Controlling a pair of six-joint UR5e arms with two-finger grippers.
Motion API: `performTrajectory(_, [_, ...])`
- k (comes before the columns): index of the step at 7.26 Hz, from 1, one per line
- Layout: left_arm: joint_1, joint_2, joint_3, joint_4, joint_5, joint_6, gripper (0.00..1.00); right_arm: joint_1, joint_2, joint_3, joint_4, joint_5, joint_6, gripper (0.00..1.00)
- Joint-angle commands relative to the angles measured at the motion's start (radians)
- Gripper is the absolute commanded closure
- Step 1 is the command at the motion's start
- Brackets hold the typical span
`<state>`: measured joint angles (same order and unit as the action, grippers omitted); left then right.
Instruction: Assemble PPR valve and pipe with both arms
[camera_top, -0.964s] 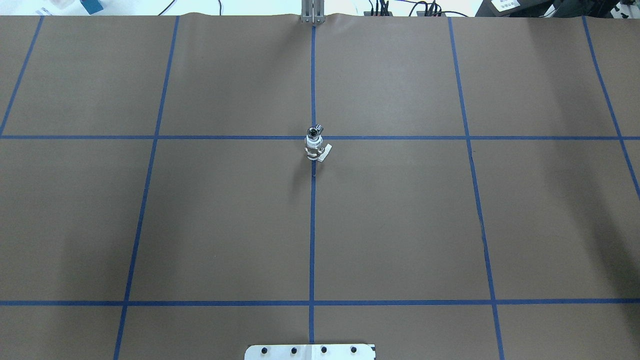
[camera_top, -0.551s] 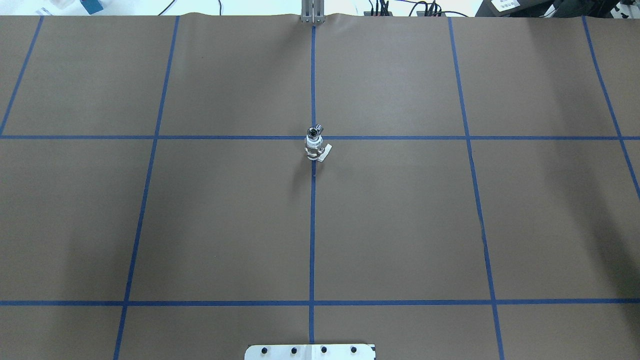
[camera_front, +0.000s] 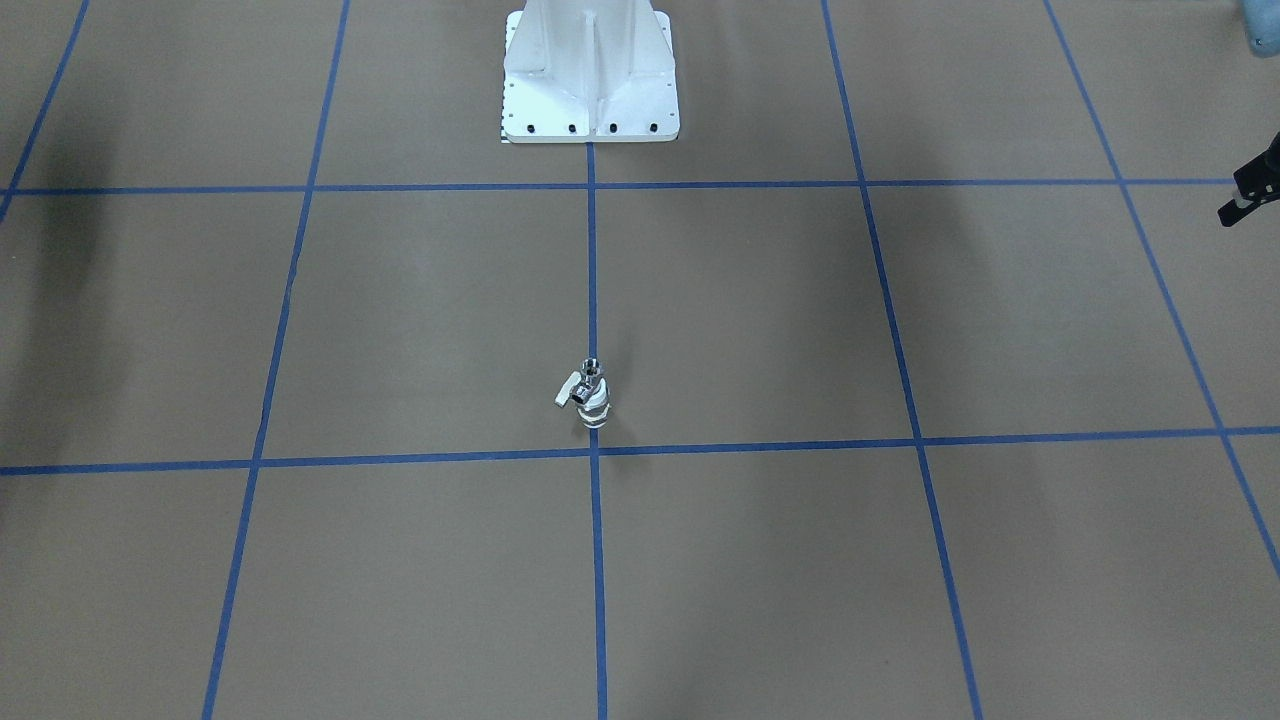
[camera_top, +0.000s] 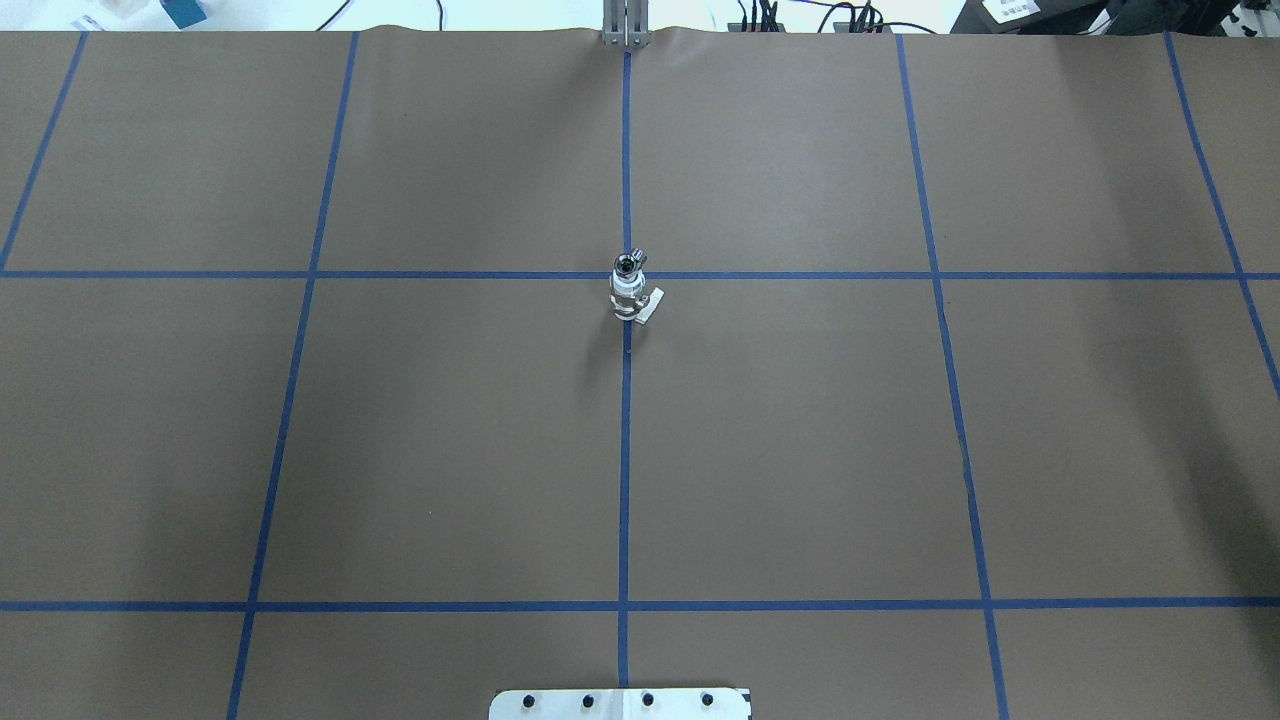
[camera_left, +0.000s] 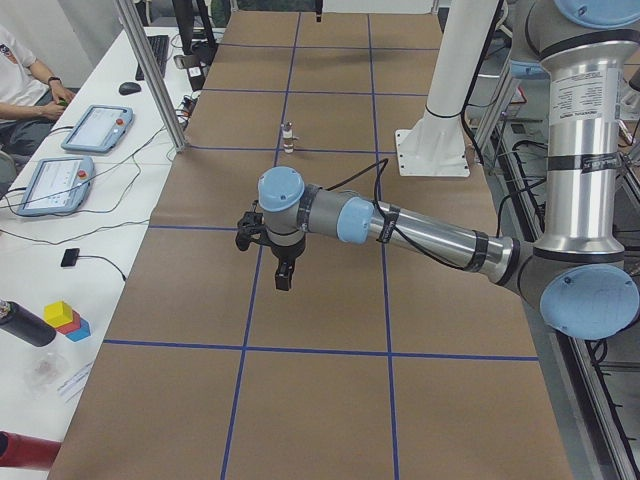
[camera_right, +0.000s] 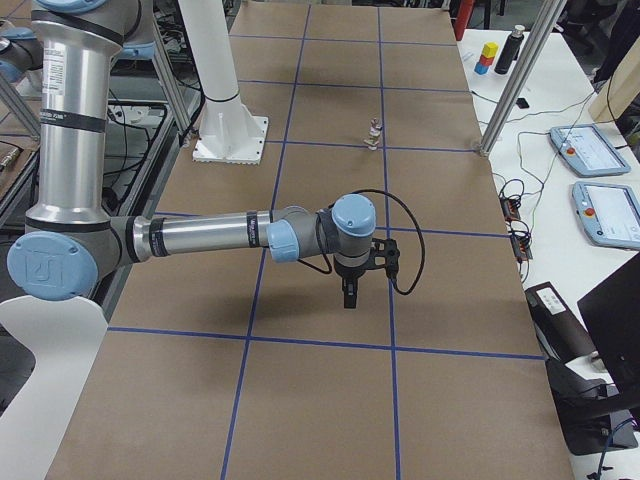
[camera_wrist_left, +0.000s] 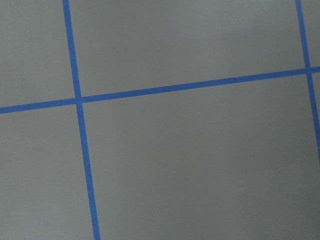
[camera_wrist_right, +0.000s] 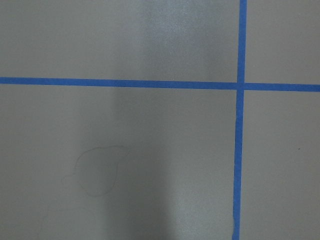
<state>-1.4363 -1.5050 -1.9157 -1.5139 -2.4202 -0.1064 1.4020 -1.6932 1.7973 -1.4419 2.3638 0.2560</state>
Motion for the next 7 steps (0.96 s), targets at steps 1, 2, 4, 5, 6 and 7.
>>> performTrajectory(1, [0.000,-0.004,0.000,0.000,0.004,0.001,0.00,0.000,-0.002,-0.006,-0.002,0.003,0.000,0.00])
performTrajectory(2, [0.000,-0.007,-0.002,0.000,0.004,0.001,0.00,0.000,-0.002,-0.010,-0.002,0.023,0.000,0.00])
performTrajectory(4, [-0.001,-0.006,-0.005,0.000,0.006,-0.001,0.00,0.000,-0.005,-0.015,-0.002,0.029,0.000,0.00])
performTrajectory(5, [-0.001,-0.006,-0.005,0.000,0.006,-0.001,0.00,-0.001,-0.006,-0.012,0.000,0.029,0.002,0.00])
performTrajectory(6, [-0.001,-0.006,-0.005,0.000,0.006,-0.001,0.00,-0.001,-0.006,-0.010,0.000,0.026,0.003,0.00])
performTrajectory(7, [-0.001,-0.004,-0.006,0.000,0.006,-0.001,0.00,-0.001,-0.006,-0.015,0.000,0.025,0.005,0.00])
